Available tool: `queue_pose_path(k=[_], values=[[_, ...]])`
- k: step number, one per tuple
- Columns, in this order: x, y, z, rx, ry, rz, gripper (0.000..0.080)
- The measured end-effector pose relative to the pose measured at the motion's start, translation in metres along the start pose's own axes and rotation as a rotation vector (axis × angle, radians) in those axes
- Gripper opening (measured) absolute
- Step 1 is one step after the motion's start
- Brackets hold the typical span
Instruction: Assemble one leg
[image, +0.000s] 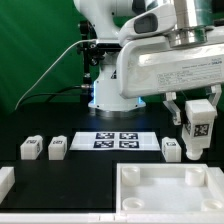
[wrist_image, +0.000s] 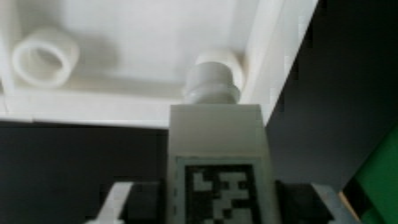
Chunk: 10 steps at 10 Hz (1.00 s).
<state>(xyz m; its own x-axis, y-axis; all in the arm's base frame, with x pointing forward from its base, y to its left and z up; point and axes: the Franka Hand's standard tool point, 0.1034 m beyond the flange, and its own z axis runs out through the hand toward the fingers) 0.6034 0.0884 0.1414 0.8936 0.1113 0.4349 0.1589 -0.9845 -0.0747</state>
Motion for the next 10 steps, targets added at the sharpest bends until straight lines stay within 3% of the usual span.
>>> queue_pose_path(k=[1,4,5,8,10], values=[[-0.003,0.004,0.0,-0.024,0.085,-0.01,0.0291],[-0.006,0.005,0.003,-0.024,0.082,-0.009,0.0291],[-0.008,0.006,0.012,-0.024,0.085,-0.004,0.0291],[0.008,0.003,0.034,-0.011,0.095,0.006,0.0291],[0.002,-0.005,0.045,-0.002,0.086,0.0,0.0291]])
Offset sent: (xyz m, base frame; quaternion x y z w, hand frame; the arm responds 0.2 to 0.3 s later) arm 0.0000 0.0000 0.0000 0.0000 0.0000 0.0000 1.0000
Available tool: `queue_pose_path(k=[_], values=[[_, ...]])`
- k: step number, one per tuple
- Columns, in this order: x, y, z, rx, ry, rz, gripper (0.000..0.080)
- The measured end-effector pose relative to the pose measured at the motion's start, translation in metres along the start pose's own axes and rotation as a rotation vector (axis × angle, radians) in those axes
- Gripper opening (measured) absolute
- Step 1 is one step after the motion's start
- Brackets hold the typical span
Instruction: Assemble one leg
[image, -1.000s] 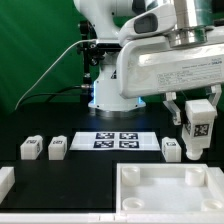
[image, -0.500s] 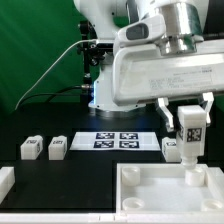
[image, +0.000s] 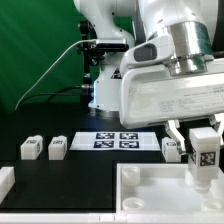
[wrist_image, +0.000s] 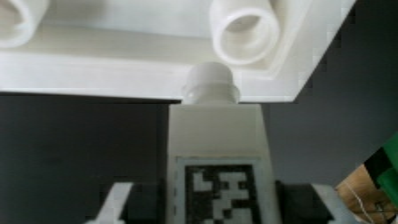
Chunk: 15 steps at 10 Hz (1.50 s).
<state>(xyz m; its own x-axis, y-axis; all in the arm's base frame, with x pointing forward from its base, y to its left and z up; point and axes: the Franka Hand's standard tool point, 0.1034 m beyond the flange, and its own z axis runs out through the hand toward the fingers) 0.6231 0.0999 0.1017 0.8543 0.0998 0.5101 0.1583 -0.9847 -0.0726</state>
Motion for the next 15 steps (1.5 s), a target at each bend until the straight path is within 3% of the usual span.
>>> queue_pose_path(k=[3,10,15], values=[[-0.009,-0.005,0.008,0.006,-0.016,-0.004,0.0291],[-0.014,-0.015,0.021,0.014,-0.013,-0.013,0.0291],[-0.021,-0.014,0.028,0.001,0.035,-0.012,0.0291]])
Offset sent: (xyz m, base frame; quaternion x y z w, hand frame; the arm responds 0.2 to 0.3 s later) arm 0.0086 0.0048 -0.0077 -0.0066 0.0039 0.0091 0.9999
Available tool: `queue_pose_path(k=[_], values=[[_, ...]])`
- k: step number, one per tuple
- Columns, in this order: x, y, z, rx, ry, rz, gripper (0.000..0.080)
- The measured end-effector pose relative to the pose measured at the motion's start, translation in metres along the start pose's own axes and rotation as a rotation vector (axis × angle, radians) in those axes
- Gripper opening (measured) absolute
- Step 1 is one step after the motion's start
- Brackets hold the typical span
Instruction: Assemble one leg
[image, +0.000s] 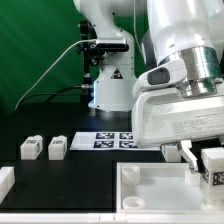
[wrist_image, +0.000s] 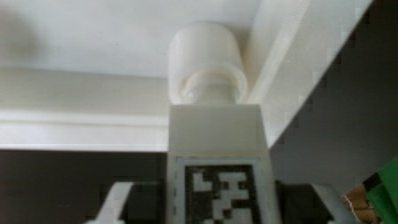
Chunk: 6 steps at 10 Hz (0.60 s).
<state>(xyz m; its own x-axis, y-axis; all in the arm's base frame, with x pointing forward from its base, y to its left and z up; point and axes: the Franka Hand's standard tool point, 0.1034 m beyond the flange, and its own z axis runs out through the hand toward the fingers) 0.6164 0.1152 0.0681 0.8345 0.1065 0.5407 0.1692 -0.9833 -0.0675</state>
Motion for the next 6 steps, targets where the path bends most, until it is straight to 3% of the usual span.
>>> queue_pose_path(k=[6], values=[[0.0005,0.0019,0.0005,-0.004,0.01,-0.001,0.0291]])
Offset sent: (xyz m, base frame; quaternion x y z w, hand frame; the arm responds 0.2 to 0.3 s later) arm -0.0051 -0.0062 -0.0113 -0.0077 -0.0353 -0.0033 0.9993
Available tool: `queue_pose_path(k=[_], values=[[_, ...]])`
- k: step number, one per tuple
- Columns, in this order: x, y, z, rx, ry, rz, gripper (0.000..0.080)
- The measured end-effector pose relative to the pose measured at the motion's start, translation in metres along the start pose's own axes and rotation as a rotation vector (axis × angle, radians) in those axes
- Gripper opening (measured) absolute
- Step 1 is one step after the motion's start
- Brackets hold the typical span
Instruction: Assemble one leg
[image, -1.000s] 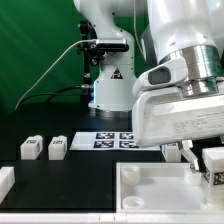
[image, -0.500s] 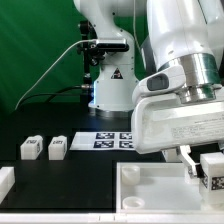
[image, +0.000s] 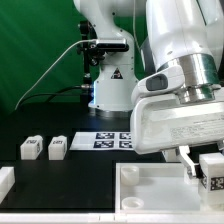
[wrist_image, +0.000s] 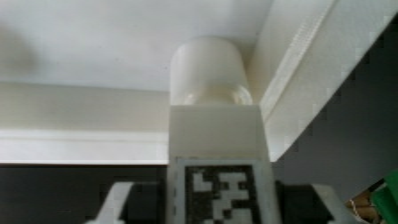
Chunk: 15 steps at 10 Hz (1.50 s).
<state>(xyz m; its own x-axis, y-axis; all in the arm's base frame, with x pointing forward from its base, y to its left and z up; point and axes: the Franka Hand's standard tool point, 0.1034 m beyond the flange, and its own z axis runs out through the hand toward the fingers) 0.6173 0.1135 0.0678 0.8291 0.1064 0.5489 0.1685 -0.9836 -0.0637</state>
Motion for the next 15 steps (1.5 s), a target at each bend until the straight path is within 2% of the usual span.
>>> queue_pose_path(k=[1,2,3,4,12,13,14,15], values=[[0.0,0.0,0.0,0.0,0.0,0.0,0.0365],[0.0,0.0,0.0,0.0,0.0,0.0,0.0365],[0.0,0.0,0.0,0.0,0.0,0.0,0.0549],[0.0,0.0,0.0,0.0,0.0,0.0,0.0632],[0.001,0.001,0.0,0.0,-0.005,0.001,0.0649],[0.007,0.003,-0.006,0.01,-0.057,0.003,0.0649],[0.02,0.007,-0.015,0.006,-0.048,0.004,0.0649],[0.018,0.009,-0.014,0.013,-0.092,0.008,0.0649]])
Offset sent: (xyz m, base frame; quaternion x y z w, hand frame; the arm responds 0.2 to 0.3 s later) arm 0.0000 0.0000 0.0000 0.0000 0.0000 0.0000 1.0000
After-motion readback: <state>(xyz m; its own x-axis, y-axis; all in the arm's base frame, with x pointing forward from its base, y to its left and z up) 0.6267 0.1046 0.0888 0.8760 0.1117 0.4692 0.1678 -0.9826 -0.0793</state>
